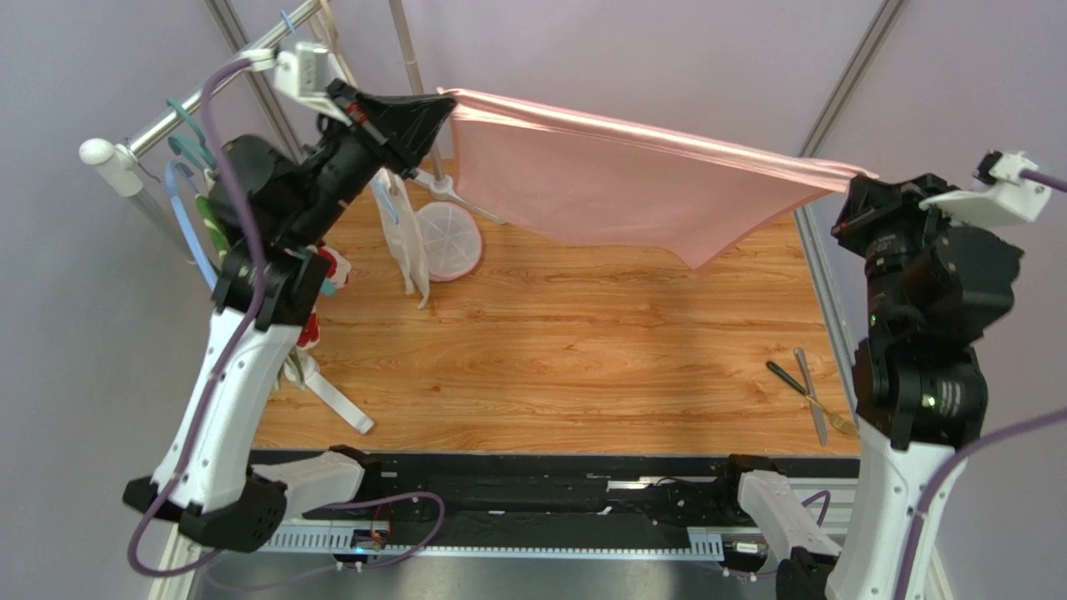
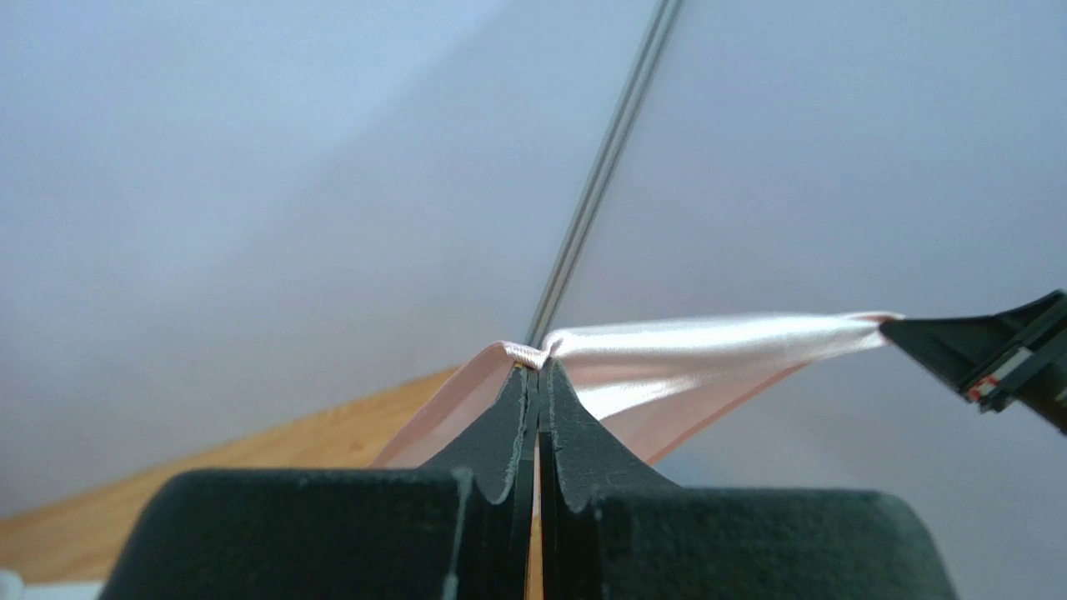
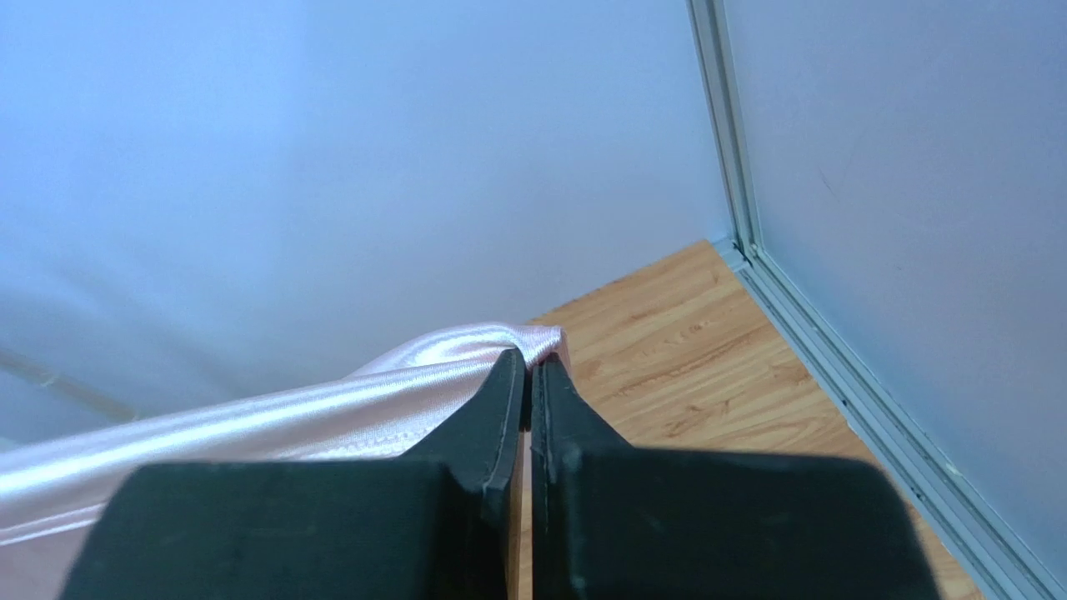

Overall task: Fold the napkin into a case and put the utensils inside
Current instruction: Fold and flatten the napkin at the center of the board.

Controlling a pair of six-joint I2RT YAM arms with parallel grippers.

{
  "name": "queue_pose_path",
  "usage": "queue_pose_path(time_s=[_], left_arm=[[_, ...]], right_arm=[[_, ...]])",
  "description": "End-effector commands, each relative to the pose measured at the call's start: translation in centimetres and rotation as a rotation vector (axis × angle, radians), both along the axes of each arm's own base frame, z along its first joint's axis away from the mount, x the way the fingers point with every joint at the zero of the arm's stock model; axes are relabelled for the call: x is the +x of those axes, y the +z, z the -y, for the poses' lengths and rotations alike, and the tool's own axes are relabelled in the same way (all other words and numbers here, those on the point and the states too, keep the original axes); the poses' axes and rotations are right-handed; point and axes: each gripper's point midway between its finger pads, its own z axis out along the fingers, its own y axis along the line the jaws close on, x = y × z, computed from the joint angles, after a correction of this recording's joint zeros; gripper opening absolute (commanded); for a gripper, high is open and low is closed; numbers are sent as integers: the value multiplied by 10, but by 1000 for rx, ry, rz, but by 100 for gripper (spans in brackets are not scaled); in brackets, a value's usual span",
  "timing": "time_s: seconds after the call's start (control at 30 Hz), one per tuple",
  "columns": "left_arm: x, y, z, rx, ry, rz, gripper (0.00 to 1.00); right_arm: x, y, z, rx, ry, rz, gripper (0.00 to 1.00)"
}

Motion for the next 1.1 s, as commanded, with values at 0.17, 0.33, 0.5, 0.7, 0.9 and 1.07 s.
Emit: queue_pose_path(time_s=[0.17,0.33,0.5,0.7,0.9,1.07], left_arm=[[-66,22,-23,-45,-25,79,0],[-53,15,-16,-49,-37,45,0],[-7,-13,7,-30,-57,-43,0],[71,-83,53,36,-131,-209,0],[164,-197,99,116,-146,-373,0],[213,-255,111,152,-98,-416,0]], right_arm=[[-84,25,-6,-21,-24,93,0],[-82,24,1,-26,-58,84,0],[-38,-8,10,-24,-79,-19,0],[35,-73,27,-17,-121,-174,0],[112,-147,52,-73,-190,-350,0],[181,-191,57,-107,-153,-423,0]])
